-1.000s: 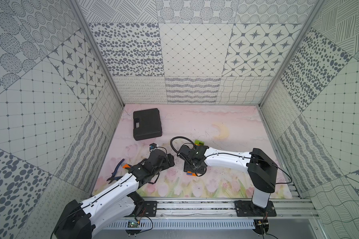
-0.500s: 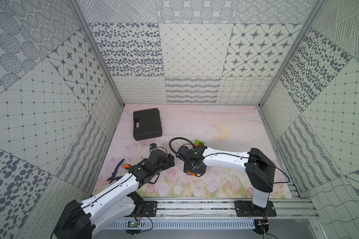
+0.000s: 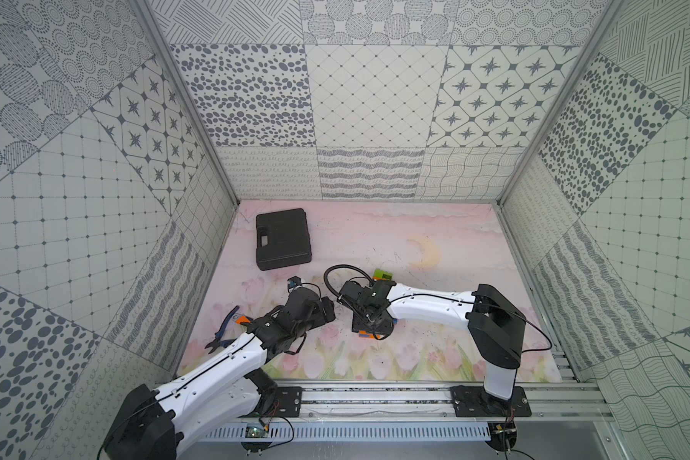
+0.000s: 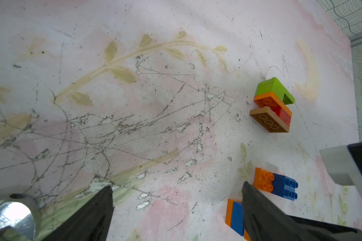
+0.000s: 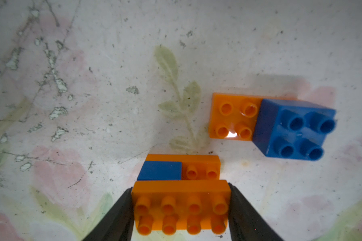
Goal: Assemble the number 5 with lego
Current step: Assemble the lego brick with the lego brick.
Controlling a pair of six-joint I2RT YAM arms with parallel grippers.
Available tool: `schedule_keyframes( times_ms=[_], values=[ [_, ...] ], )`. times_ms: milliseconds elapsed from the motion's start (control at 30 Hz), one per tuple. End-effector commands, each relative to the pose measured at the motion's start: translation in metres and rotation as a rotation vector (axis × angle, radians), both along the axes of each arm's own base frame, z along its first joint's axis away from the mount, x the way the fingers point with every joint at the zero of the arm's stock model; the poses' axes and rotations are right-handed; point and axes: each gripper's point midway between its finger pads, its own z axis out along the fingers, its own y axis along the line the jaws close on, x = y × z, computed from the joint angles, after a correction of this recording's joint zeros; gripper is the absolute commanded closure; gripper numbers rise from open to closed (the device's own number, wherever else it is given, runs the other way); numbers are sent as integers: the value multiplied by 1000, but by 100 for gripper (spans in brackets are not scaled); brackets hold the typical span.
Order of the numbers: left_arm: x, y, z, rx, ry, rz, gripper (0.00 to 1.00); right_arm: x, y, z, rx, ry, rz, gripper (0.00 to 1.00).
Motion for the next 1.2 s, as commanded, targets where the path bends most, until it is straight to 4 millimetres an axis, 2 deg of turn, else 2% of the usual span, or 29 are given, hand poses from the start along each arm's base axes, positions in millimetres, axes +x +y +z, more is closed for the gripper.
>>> schedule_keyframes(
  times_ms=[0,133,467,733,1167],
  values=[
    [-3,2,-2,11,18,-2,1,-9,-18,-37,-112,66,4,49],
    [-3,3,-3,12,20,1,1,-12,-24,-45,-153,95,19,50],
    [-4,4,-5,15,29,7,1,-16,-22,-57,-175,136,38,50],
    [-5,6,-7,15,35,17,1,-26,-26,-77,-148,183,15,50],
    [-5,8,-7,22,41,30,1,-21,-26,-74,-184,164,44,50]
  ],
)
